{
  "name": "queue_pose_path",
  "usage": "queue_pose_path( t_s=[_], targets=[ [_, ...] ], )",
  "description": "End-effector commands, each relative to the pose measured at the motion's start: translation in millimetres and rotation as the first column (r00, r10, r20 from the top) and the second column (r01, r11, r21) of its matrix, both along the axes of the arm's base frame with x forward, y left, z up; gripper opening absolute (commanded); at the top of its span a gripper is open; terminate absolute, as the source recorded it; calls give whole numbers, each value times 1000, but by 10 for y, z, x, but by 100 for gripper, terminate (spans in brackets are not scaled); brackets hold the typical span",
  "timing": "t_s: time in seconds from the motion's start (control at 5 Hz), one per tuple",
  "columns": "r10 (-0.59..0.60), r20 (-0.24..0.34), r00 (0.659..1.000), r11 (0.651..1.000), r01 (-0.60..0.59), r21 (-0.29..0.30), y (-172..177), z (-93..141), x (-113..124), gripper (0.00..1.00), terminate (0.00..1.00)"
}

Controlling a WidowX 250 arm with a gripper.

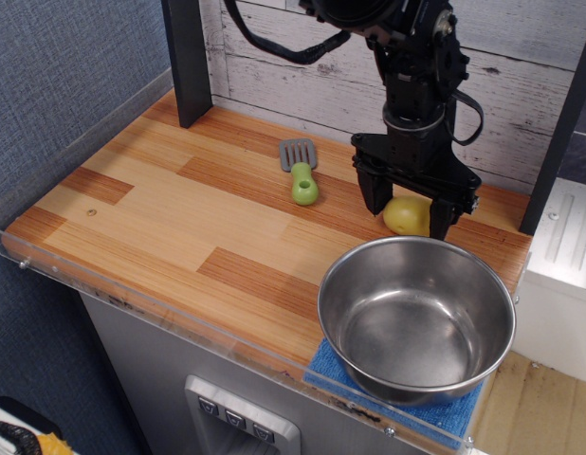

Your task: Take the potato and put it inside the stainless steel pot

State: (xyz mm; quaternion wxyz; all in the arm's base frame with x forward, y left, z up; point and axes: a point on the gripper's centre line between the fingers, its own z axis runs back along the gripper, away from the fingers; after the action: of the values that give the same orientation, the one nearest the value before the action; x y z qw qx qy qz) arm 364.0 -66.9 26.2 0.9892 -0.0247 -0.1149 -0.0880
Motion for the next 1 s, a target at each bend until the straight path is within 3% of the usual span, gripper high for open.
queue_pose_path(
  t_s=[0.0, 0.2, 0.4, 0.6, 0.8],
  targets=[
    [-17, 16, 1000, 1000, 17, 8, 4, 79, -37, 0, 0],
    [-32, 19, 999, 999, 32, 5, 17, 87, -99, 0, 0],
    [-71, 49, 996, 997, 71, 9, 55, 296, -146, 0, 0],
    [-82, 144, 986, 996, 76, 50, 36, 758, -294, 0, 0],
    [-90, 250, 964, 995, 78, 57, -5, 1076, -490, 0, 0]
  ],
)
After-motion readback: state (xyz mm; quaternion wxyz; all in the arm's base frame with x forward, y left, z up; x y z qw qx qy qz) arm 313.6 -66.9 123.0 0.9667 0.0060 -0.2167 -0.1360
